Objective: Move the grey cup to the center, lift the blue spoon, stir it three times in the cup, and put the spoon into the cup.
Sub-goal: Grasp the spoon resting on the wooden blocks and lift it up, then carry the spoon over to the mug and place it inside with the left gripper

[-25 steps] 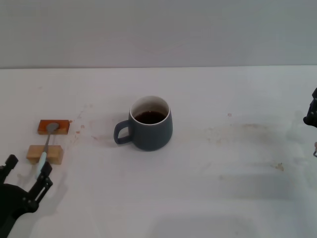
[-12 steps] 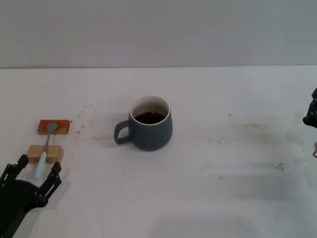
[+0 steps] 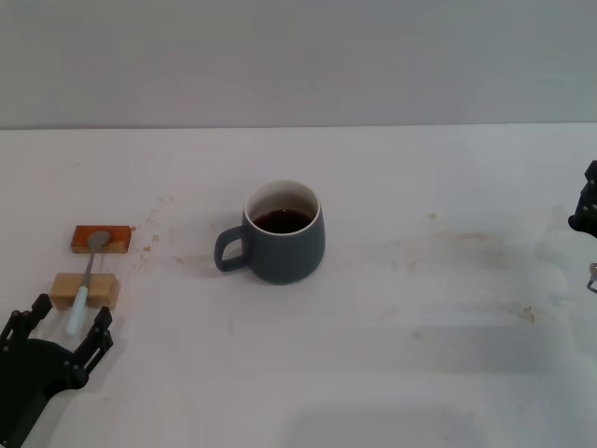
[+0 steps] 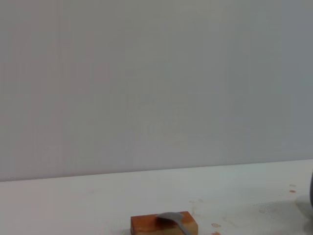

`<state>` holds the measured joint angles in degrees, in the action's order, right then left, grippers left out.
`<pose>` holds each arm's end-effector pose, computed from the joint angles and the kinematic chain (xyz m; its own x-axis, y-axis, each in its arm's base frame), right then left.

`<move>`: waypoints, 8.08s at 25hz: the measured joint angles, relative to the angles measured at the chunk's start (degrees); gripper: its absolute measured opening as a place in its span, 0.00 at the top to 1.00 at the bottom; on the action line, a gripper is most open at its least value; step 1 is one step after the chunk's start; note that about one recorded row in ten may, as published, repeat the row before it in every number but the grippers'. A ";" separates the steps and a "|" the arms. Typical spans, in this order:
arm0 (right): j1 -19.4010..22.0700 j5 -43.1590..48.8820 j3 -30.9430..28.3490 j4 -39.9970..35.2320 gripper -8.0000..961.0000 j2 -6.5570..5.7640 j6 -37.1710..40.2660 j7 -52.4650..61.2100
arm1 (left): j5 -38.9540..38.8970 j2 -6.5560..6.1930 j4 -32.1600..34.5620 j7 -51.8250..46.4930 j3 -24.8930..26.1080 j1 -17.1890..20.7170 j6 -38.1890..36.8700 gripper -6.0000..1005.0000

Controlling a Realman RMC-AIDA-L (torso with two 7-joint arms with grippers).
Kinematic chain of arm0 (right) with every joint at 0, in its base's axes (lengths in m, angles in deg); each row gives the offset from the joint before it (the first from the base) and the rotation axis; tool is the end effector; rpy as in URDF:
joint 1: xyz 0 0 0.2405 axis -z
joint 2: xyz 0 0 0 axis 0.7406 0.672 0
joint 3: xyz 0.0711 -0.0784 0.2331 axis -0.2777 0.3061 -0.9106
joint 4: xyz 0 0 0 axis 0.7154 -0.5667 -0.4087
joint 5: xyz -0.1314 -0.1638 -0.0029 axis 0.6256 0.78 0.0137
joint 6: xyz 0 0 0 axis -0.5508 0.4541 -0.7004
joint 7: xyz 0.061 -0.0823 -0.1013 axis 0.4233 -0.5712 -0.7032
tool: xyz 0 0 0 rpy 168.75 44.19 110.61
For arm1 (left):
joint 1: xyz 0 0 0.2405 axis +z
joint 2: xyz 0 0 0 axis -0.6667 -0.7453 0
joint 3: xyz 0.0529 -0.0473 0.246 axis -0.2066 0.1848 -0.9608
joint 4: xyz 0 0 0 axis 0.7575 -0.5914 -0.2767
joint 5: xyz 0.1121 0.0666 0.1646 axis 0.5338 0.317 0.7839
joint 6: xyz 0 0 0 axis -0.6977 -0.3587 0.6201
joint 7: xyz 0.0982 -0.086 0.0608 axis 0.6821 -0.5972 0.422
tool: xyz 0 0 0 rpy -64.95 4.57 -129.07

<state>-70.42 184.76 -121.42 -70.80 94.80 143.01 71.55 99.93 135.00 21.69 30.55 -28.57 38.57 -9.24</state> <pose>0.3265 0.3238 -0.0272 0.6669 0.0082 -0.7451 -0.7434 -0.0625 -0.6660 -0.3760 0.2053 -0.0457 0.7281 0.1435 0.6703 0.6826 -0.2406 -0.6900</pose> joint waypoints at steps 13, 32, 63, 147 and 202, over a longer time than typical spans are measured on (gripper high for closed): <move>-0.12 0.00 0.00 -0.31 0.99 -0.04 0.00 0.00 | -0.15 0.07 -0.32 0.01 -0.45 -0.79 1.49 0.19; -0.52 0.04 0.00 -0.66 0.99 -0.04 0.00 0.00 | -0.15 0.09 -0.93 -0.57 -0.53 -0.46 2.57 0.39; 0.21 0.45 0.62 -0.72 0.99 -0.04 0.59 0.00 | -0.14 0.09 -2.34 -1.43 -1.14 0.44 3.05 0.50; 5.54 -0.07 -11.88 2.91 0.99 0.13 14.86 -11.45 | 1.34 -6.77 -95.39 39.10 18.13 3.15 105.23 0.86; 8.72 0.17 -11.26 4.44 0.99 0.34 14.24 -10.78 | -0.05 -0.97 -94.69 58.43 19.75 -7.59 137.14 0.86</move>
<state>-61.70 184.93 -132.69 -66.36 95.14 157.25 60.77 99.88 134.04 -73.00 88.98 -8.83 30.97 127.89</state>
